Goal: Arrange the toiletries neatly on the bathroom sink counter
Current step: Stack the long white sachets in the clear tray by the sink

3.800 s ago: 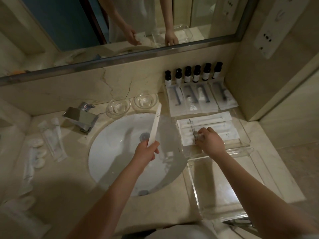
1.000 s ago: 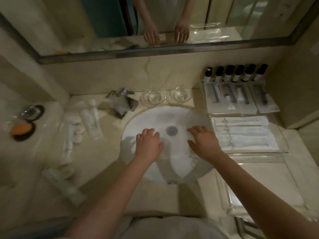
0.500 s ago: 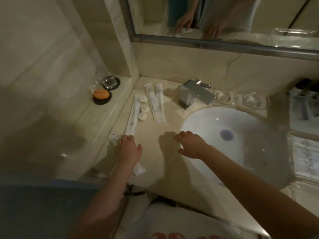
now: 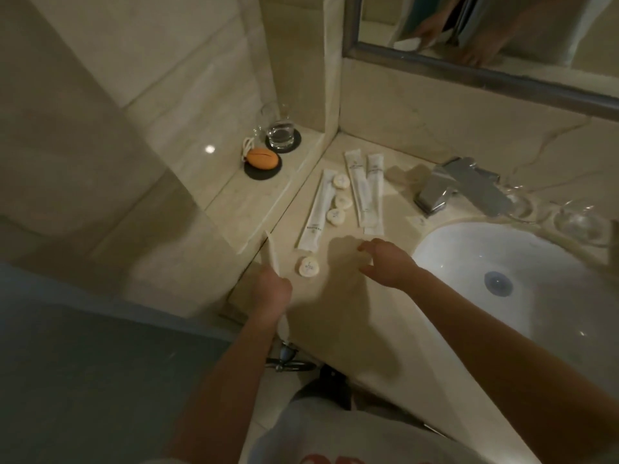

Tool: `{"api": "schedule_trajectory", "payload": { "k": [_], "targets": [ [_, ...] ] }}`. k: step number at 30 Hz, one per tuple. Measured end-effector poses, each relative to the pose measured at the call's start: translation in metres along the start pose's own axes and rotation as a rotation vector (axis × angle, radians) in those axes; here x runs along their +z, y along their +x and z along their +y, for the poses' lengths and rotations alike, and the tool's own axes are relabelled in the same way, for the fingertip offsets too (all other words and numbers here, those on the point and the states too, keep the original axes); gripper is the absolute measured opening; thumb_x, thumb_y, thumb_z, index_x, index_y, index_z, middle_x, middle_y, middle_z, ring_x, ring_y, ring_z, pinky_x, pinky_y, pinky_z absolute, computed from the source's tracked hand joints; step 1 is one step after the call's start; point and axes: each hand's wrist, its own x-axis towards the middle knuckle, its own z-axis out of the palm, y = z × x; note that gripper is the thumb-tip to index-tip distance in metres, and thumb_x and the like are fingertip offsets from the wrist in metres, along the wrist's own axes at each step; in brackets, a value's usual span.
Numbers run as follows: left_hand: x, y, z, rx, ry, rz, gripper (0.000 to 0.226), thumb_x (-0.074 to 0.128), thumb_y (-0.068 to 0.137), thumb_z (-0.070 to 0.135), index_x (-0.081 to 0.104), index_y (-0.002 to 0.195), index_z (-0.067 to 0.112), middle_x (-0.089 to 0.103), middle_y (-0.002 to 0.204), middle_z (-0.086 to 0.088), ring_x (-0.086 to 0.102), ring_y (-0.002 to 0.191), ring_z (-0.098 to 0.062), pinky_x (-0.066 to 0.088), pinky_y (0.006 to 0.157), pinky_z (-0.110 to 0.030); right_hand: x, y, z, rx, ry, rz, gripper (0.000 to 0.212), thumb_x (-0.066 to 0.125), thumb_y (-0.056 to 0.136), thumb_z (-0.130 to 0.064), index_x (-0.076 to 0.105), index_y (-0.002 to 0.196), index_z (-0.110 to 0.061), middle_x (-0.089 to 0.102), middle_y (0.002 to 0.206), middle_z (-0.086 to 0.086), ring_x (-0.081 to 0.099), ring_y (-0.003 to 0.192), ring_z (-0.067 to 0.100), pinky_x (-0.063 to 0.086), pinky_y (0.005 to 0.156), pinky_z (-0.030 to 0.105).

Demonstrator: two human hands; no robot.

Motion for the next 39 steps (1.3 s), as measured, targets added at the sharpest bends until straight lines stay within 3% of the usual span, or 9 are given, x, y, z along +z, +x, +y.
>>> {"api": "schedule_trajectory", "payload": {
  "k": [4, 15, 21, 25, 28, 30, 33, 36, 39],
  "targets": [
    [-0.013, 0.008, 0.012, 0.103, 0.019, 0.054, 0.029, 0.045, 0.094, 0.018, 0.048, 0.119, 0.003, 0.061, 0.104, -0.013, 0.056, 0.081, -0.02, 0.052, 0.067, -0.032, -0.003, 0.021, 0.0, 0.118, 0.128, 0.082, 0.046, 0.055, 0.089, -0.025, 0.047, 0.133, -0.014, 0.053, 0.131, 0.012, 0.051, 0.119, 0.029, 0.043, 0.096, 0.038],
    [-0.027, 0.046, 0.071, 0.236, 0.042, 0.023, 0.025, 0.039, 0.096, 0.017, 0.043, 0.116, 0.002, 0.057, 0.105, -0.017, 0.051, 0.083, -0.023, 0.042, 0.068, -0.032, -0.025, 0.085, 0.015, 0.437, 0.185, 0.262, 0.051, 0.055, 0.089, -0.03, 0.039, 0.129, -0.002, 0.044, 0.128, 0.021, 0.046, 0.115, 0.039, 0.044, 0.093, 0.046],
    [-0.028, 0.053, 0.076, 0.298, 0.091, -0.02, 0.026, 0.04, 0.096, 0.016, 0.043, 0.113, -0.003, 0.049, 0.085, -0.015, 0.049, 0.074, -0.024, 0.038, 0.062, -0.029, -0.031, 0.112, 0.016, 0.562, 0.495, 0.242, 0.042, 0.063, 0.085, -0.018, 0.042, 0.119, -0.004, 0.059, 0.111, 0.015, 0.061, 0.101, 0.033, 0.054, 0.086, 0.045],
    [-0.026, 0.053, 0.084, 0.3, 0.121, -0.011, 0.023, 0.039, 0.097, 0.014, 0.043, 0.112, -0.003, 0.044, 0.087, -0.011, 0.045, 0.076, -0.022, 0.029, 0.053, -0.027, -0.032, 0.112, 0.027, 0.578, 0.673, 0.215, 0.034, 0.067, 0.082, -0.02, 0.062, 0.11, 0.0, 0.062, 0.089, 0.01, 0.063, 0.081, 0.026, 0.056, 0.077, 0.037],
    [-0.024, 0.054, 0.087, 0.285, 0.09, -0.033, 0.015, 0.037, 0.097, 0.013, 0.041, 0.106, 0.002, 0.045, 0.089, -0.011, 0.045, 0.076, -0.021, 0.03, 0.055, -0.027, -0.035, 0.109, 0.029, 0.584, 0.677, 0.252, 0.038, 0.052, 0.091, -0.027, 0.058, 0.116, 0.001, 0.06, 0.097, 0.013, 0.057, 0.083, 0.027, 0.047, 0.071, 0.034],
    [-0.02, 0.056, 0.09, 0.271, 0.028, -0.054, 0.011, 0.036, 0.096, 0.014, 0.039, 0.103, 0.006, 0.049, 0.091, -0.011, 0.053, 0.078, -0.024, 0.043, 0.058, -0.03, -0.037, 0.104, 0.032, 0.568, 0.592, 0.334, 0.039, 0.039, 0.096, -0.028, 0.054, 0.117, 0.002, 0.06, 0.108, 0.019, 0.056, 0.095, 0.033, 0.042, 0.075, 0.034],
    [-0.014, 0.052, 0.101, 0.289, -0.038, -0.062, 0.006, 0.037, 0.094, 0.016, 0.037, 0.097, 0.01, 0.055, 0.094, -0.015, 0.061, 0.084, -0.033, 0.056, 0.072, -0.046, -0.04, 0.087, 0.037, 0.474, 0.539, 0.436, 0.033, 0.037, 0.099, -0.029, 0.054, 0.105, 0.0, 0.056, 0.091, 0.017, 0.058, 0.091, 0.035, 0.04, 0.07, 0.034],
    [-0.008, 0.041, 0.119, 0.364, -0.046, -0.045, 0.005, 0.04, 0.094, 0.014, 0.04, 0.095, 0.009, 0.05, 0.082, -0.009, 0.052, 0.068, -0.024, 0.043, 0.053, -0.035, -0.04, 0.06, 0.044, 0.34, 0.623, 0.452, 0.028, 0.044, 0.097, -0.032, 0.049, 0.085, -0.007, 0.051, 0.074, 0.01, 0.053, 0.073, 0.028, 0.042, 0.066, 0.037],
    [-0.002, 0.028, 0.139, 0.397, -0.16, -0.05, 0.016, 0.047, 0.092, 0.019, 0.052, 0.101, 0.007, 0.054, 0.081, -0.005, 0.051, 0.067, -0.02, 0.041, 0.056, -0.03, -0.042, 0.023, 0.053, 0.244, 0.669, 0.427, 0.031, 0.049, 0.095, -0.031, 0.049, 0.078, -0.005, 0.049, 0.072, 0.009, 0.047, 0.066, 0.022, 0.038, 0.064, 0.033]
  ]
}}
